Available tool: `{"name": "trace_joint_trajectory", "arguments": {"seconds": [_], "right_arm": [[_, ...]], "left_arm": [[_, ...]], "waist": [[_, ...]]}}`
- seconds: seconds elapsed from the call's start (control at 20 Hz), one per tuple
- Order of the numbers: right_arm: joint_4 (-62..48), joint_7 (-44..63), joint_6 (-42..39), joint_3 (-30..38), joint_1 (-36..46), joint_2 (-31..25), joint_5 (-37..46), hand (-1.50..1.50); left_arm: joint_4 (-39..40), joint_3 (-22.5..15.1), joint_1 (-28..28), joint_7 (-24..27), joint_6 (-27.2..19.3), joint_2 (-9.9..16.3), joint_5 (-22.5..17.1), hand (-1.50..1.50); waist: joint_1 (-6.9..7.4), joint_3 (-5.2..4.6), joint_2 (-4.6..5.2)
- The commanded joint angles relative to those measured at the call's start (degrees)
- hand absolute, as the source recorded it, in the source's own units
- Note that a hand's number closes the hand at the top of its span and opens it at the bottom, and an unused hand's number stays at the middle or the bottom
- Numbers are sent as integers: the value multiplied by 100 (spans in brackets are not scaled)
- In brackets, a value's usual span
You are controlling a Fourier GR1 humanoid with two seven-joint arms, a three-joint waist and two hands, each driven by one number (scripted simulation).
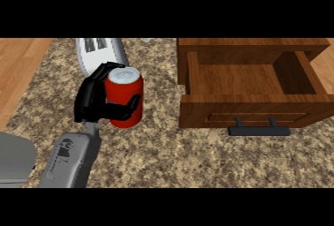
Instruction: Pick up the can, place it into the drawer and close the drawer
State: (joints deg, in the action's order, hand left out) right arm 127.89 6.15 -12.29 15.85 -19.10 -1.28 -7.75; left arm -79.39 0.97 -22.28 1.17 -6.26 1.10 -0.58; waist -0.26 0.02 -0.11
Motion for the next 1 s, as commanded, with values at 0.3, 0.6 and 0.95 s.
{"name": "trace_joint_trajectory", "arguments": {"seconds": [0.3, 0.6, 0.95], "right_arm": [[-333, -486, -174, -32, -49, 123, 127, -150], [-253, -133, -25, 37, 208, -12, 178, -150], [-291, -62, -91, 46, 198, 34, 88, -150]], "left_arm": [[406, -801, -1895, -1228, -1076, -108, 90, 150], [935, -795, -3161, -1696, -1472, -109, 97, 150], [1596, -1381, -4200, -2031, -2243, -110, -328, 150]], "waist": [[-104, 1, 19], [-103, 1, 22], [-129, 3, 22]]}}
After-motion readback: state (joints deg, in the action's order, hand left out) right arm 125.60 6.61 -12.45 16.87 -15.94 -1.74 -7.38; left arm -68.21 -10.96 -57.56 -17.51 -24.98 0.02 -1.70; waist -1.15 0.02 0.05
